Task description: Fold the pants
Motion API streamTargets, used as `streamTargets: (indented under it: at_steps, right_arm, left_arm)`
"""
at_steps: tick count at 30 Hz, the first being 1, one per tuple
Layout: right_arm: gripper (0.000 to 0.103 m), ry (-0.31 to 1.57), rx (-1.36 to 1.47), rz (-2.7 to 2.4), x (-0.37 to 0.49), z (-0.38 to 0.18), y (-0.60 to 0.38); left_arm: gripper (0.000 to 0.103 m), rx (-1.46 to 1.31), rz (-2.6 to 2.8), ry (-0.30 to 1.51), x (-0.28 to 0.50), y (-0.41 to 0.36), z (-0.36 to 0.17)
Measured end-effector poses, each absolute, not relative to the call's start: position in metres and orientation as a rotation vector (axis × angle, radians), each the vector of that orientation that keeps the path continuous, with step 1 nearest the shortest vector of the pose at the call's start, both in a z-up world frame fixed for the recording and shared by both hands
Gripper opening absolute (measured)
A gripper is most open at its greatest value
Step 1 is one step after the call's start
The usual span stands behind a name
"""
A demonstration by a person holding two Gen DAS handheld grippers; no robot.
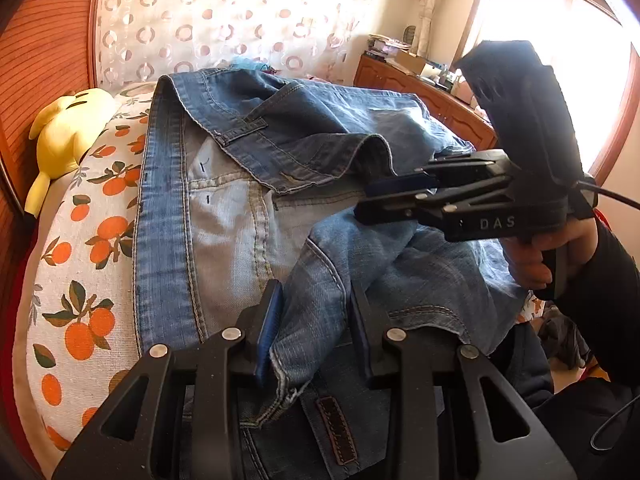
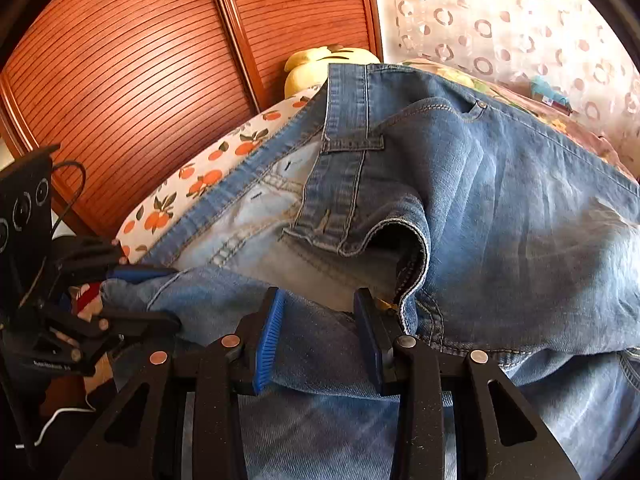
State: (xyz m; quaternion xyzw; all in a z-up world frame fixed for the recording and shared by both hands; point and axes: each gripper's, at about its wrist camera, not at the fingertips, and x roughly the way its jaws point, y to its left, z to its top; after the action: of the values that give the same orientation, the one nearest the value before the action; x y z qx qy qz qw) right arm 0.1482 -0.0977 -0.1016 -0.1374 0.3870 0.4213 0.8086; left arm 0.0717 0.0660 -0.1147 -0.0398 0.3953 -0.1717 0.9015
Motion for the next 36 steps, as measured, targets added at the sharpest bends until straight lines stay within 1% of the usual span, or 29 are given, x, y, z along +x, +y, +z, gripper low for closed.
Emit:
streamTargets:
  at_steps: [1,3,4,13,17,19,20,23,26,30,36]
  right_arm:
    - [0.018,0.828,-0.297,0.902,0.148,-0.102,-0.099]
    - [0.006,0.822,-0.273,0.915,0.150,-0.099,-0.103]
    - [0.004,0.822,-0.256,0.925,0.150,-0.098,-0.106]
    - [0.002,0.755,-0.221,0.946,0.138,-0.089,-0.124]
    - [0.001,0.751,-0.213,0.936,0.137,-0.091,-0.127]
    - [0.001,0.754,-0.212,0.932,0.138,-0.094,-0.128]
    - [0.001,0.757,-0.210,0.934,0.138,-0.094,-0.128]
    - [0.001,0.758,-0.207,0.941,0.137,-0.096,-0.132]
    - [0.001,0.767,-0.193,0.944,0.137,-0.098,-0.138]
    - [0.001,0.788,-0.193,0.935,0.136,-0.106,-0.143]
    - [0.001,0.779,-0.221,0.921,0.133,-0.104,-0.141]
  left_arm:
    - [0.034,-0.081,-0.352,0.817,0.071,0.066,-0.113]
    - [0.034,-0.079,-0.345,0.810,0.070,0.067,-0.108]
    - [0.034,-0.077,-0.343,0.802,0.069,0.067,-0.105]
    - [0.036,-0.067,-0.367,0.729,0.076,0.069,-0.067]
    - [0.038,-0.076,-0.365,0.708,0.076,0.070,-0.058]
    - [0.040,-0.089,-0.360,0.697,0.075,0.074,-0.054]
    - [0.043,-0.095,-0.357,0.689,0.074,0.076,-0.051]
    - [0.043,-0.087,-0.332,0.682,0.081,0.078,-0.047]
    - [0.043,-0.096,-0.322,0.701,0.098,0.082,-0.051]
    - [0.043,-0.095,-0.329,0.770,0.125,0.075,-0.071]
    - [0.043,-0.089,-0.362,0.821,0.121,0.057,-0.092]
